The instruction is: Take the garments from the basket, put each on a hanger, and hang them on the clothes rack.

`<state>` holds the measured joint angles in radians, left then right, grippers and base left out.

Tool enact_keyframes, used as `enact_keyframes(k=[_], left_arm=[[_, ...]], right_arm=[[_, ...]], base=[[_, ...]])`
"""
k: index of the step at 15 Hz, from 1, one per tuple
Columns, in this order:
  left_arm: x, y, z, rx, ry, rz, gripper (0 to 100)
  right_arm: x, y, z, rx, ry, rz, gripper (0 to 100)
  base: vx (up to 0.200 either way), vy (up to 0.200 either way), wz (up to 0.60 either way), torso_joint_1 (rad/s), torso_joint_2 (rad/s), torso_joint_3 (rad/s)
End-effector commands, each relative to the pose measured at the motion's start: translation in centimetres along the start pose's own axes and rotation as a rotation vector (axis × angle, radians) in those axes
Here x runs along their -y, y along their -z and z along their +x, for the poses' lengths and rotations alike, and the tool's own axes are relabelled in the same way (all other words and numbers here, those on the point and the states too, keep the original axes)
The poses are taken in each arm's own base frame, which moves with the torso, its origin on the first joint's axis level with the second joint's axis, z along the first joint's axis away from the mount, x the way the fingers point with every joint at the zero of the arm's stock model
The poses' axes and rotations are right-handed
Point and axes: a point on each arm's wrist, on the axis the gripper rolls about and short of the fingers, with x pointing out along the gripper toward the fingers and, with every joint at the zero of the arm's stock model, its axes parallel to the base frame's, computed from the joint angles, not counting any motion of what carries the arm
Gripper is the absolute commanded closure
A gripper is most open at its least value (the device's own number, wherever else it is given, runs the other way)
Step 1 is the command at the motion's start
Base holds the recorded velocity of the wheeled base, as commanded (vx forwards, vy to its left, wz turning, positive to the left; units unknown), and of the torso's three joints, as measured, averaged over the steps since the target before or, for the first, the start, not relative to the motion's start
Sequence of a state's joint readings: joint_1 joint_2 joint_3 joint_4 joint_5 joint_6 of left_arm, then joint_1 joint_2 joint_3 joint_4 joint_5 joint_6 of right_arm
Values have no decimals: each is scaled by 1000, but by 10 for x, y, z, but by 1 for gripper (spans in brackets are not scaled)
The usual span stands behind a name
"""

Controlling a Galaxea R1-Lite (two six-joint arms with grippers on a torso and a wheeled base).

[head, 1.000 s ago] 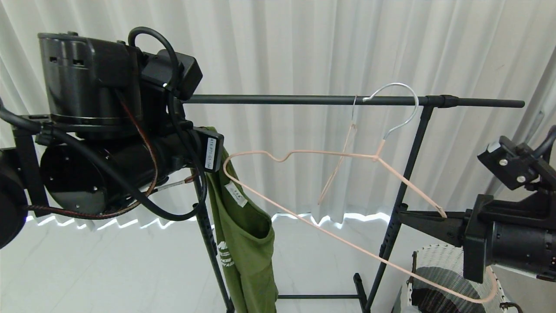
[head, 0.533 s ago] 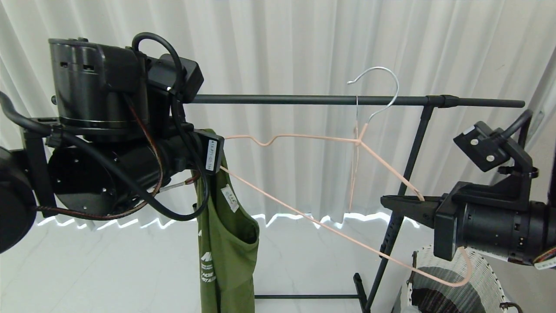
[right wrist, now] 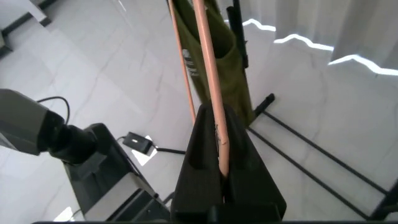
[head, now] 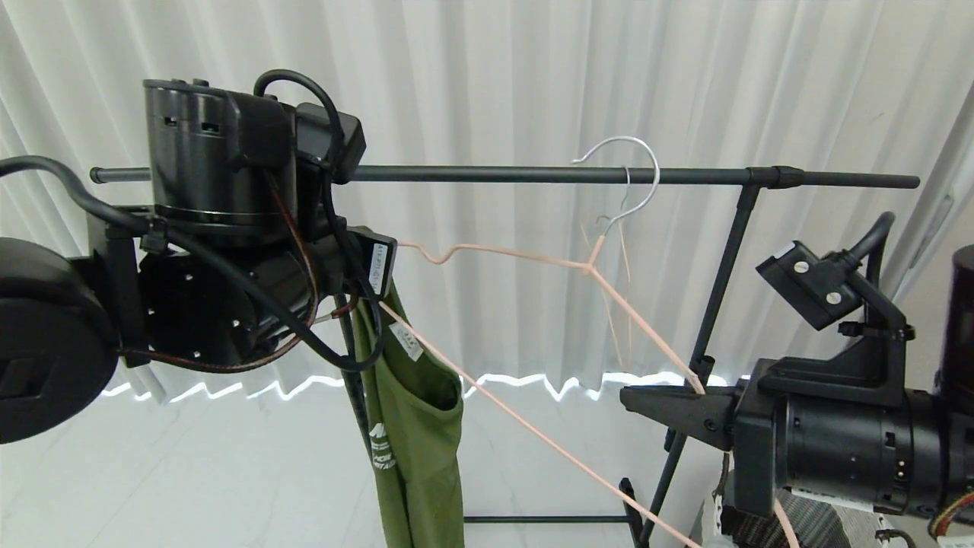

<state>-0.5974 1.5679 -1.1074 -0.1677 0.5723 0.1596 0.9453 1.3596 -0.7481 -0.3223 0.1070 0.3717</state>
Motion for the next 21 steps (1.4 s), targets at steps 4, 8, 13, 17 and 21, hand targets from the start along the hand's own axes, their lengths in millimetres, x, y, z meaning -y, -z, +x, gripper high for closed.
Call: enact_keyframes(k=[4, 8, 13, 17, 21], left_arm=[[1, 0, 3, -3, -5, 0, 100], [5, -4, -8, 19, 25, -47, 100], [14, -3, -32, 50, 98, -47, 100], [21, -8, -52, 90, 162, -45, 100], [31, -8, -61, 104, 214, -35, 100]], right_arm=[[0, 2, 6, 16, 10, 42, 100], [2, 3, 11, 11, 32, 44, 100], [4, 5, 20, -10, 43, 35, 100], [7, 10, 28, -41, 55, -20, 100], [5, 11, 37, -25, 26, -77, 100]], base=[[0, 0, 0, 0, 0, 0], [0, 0, 0, 0, 0, 0], [0, 0, 0, 0, 0, 0], [0, 0, 0, 0, 0, 0], [0, 0, 0, 0, 0, 0]])
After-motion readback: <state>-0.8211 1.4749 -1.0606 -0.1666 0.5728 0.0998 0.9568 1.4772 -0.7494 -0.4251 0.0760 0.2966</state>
